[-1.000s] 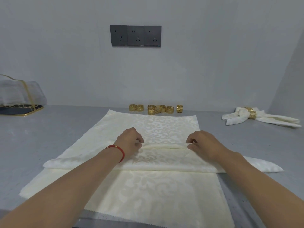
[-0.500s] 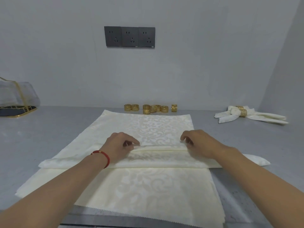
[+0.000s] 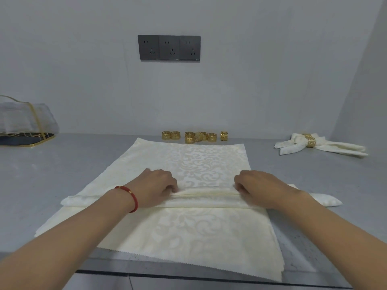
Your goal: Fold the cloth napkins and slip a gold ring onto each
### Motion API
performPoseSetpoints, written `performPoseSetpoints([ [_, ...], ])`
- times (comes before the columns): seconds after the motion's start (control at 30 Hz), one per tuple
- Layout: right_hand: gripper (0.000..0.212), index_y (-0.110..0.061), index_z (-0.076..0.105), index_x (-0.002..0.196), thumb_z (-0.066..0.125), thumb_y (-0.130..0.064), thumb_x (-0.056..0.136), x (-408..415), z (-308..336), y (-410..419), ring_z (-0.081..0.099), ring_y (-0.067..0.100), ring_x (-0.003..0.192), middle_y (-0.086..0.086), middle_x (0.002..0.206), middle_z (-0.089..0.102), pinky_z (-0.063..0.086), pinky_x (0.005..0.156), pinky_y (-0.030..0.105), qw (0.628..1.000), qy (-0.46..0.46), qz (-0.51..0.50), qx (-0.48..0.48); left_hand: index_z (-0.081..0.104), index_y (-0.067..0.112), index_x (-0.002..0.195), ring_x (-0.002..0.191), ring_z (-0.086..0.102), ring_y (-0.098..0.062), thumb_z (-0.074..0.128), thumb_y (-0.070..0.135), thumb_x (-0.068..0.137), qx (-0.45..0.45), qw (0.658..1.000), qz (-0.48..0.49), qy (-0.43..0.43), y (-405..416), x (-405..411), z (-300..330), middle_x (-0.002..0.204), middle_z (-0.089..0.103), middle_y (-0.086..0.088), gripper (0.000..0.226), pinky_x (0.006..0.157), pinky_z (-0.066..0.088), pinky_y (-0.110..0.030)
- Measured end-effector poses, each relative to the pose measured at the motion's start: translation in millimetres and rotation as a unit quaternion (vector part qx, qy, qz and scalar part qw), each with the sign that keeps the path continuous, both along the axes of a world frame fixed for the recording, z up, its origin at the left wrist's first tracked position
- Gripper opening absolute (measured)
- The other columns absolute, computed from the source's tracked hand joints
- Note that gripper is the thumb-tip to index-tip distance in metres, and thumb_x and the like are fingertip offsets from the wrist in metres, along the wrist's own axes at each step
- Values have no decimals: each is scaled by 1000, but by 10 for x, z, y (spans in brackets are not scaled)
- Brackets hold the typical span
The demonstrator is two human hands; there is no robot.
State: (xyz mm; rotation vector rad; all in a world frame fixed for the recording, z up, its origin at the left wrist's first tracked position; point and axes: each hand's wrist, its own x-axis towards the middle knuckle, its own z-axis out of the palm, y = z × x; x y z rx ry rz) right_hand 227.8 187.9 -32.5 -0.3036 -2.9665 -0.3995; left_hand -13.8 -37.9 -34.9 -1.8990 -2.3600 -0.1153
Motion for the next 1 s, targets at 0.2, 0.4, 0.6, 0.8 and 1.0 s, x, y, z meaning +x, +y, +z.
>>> performPoseSetpoints([
  [0.2,21,-23,67,118,50,-24,105,25,-141,2,55,20,108,-4,114,62,43,84,34,997,52,-37,-50,63,27,121,103,52,-15,57,14,95,58,991,67,-103,0,16,-175,107,53,8,30,92,45,-36],
  [0.4,28,-18,56,91,72,-2,74,149,-169,-184,53,20,69,-2,81,54,32,57,31,996,73,-15,55,54,32,87,83,53,-14,68,12,80,99,991,-11,93,-77,121,-175,80,48,16,25,69,28,-31],
  [0.6,15,-19,60,97,64,-7,89,313,-186,-275,56,22,79,-2,90,58,45,63,36,998,57,4,6,62,27,90,82,58,-17,57,0,74,86,993,-20,77,-220,243,-225,92,60,11,32,66,31,-30],
  [0.8,27,-26,62,129,51,-23,105,285,-277,-207,57,24,105,-5,115,62,48,80,39,988,120,-19,-91,57,22,99,72,53,-23,51,-3,78,137,982,121,-49,-290,507,-342,78,57,3,33,61,40,-34],
  [1.0,29,-23,69,98,79,-6,78,369,-310,-299,59,22,81,-5,87,64,48,64,38,992,115,-12,41,58,32,111,73,53,-18,70,-3,72,215,975,63,5,-369,574,-474,86,52,11,53,61,42,-32],
])
